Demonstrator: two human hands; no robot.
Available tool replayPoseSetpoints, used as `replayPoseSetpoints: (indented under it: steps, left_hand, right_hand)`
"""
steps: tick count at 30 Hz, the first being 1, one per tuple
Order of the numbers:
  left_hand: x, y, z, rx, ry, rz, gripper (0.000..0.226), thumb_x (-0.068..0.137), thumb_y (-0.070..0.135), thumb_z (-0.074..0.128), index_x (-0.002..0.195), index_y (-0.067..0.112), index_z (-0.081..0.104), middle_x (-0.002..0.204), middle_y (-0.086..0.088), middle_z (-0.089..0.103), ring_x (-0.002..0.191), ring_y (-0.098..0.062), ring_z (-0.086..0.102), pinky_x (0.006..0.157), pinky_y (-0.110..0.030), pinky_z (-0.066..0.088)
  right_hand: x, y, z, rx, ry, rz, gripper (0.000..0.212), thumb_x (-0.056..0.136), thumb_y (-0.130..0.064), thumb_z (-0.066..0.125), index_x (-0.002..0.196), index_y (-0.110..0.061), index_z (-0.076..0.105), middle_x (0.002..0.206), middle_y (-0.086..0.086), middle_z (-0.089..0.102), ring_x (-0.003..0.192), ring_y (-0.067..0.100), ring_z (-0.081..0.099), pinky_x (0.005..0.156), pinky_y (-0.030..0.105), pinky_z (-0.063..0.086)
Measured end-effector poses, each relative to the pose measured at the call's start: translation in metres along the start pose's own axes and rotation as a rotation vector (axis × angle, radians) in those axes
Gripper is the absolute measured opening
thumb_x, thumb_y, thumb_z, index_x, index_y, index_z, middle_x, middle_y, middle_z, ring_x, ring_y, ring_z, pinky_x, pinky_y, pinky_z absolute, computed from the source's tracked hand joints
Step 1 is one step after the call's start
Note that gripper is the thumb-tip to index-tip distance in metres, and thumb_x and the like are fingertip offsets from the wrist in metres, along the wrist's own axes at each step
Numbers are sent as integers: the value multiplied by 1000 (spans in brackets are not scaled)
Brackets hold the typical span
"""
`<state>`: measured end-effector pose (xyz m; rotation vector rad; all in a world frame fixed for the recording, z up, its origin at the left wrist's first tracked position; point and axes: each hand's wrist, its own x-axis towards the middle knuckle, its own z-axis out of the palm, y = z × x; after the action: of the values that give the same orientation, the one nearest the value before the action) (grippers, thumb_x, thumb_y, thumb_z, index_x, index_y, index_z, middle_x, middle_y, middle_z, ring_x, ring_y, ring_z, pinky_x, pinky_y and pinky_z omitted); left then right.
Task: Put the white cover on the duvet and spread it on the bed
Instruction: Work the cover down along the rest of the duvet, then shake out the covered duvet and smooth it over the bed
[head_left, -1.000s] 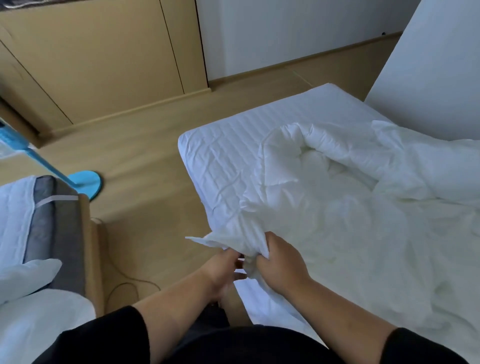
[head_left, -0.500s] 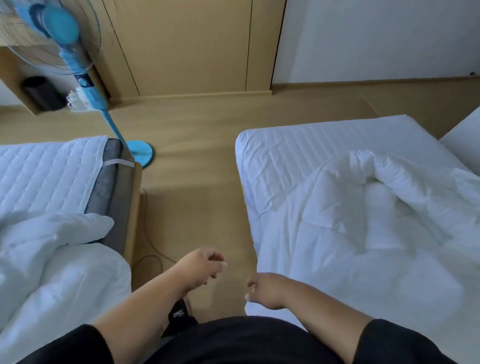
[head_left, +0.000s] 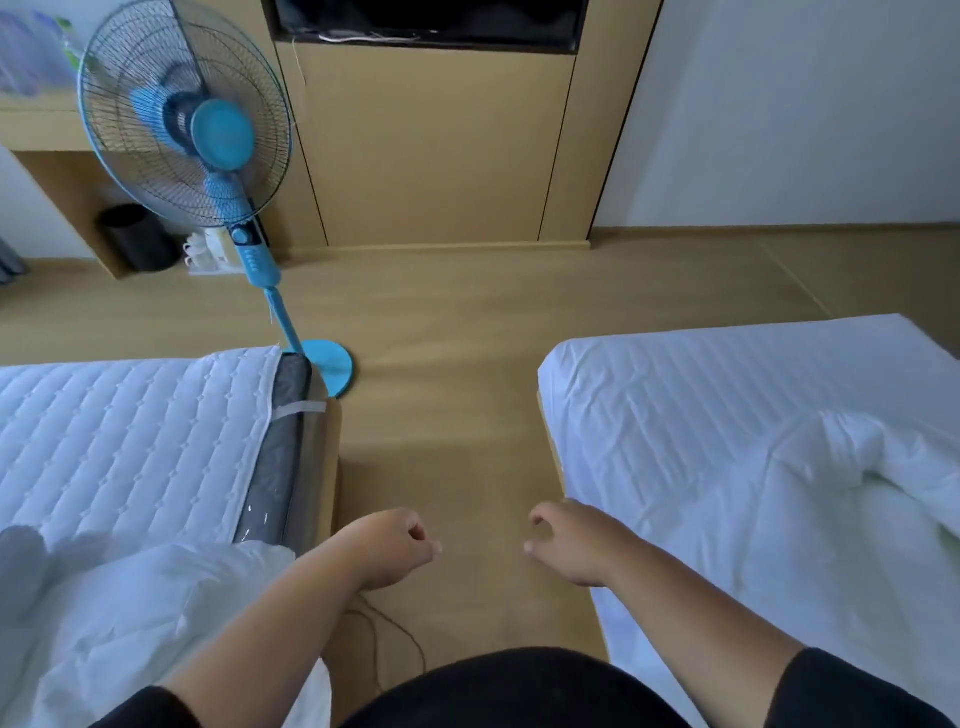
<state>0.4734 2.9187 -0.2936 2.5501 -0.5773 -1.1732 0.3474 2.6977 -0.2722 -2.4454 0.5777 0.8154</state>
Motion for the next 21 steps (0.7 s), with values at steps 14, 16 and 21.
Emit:
replayPoseSetpoints:
  steps: [14,16,21]
  left_hand:
    - [222,102,-187,205,-47,-9,29,94,57,54,108,31,57,108,9,59,100,-12,56,85,-28,42]
    - [250,128,-220,200,-33,-15,29,92,60,54,105,34,56,109,10,61,99,-12,58,85,-29,45]
    - [319,182,-287,168,25,-6,37,93,60,51,115,32,58,112,10,64,95,-12,60,85,-30,48]
  right_hand:
    - [227,58,-216,-8,33,118,42,97,-48,50,126,-18,59,129,0,60,109,19,62,94,34,50]
    - [259,60,-266,-23,57,99,44,97,-48,49,129,-18,57,131,-1,59,105,18,62,90,33,49]
    - [327,68,-366,14,126,51,37,97,-48,51,123,-23,59,122,-5,62,110,17,60,94,34,49]
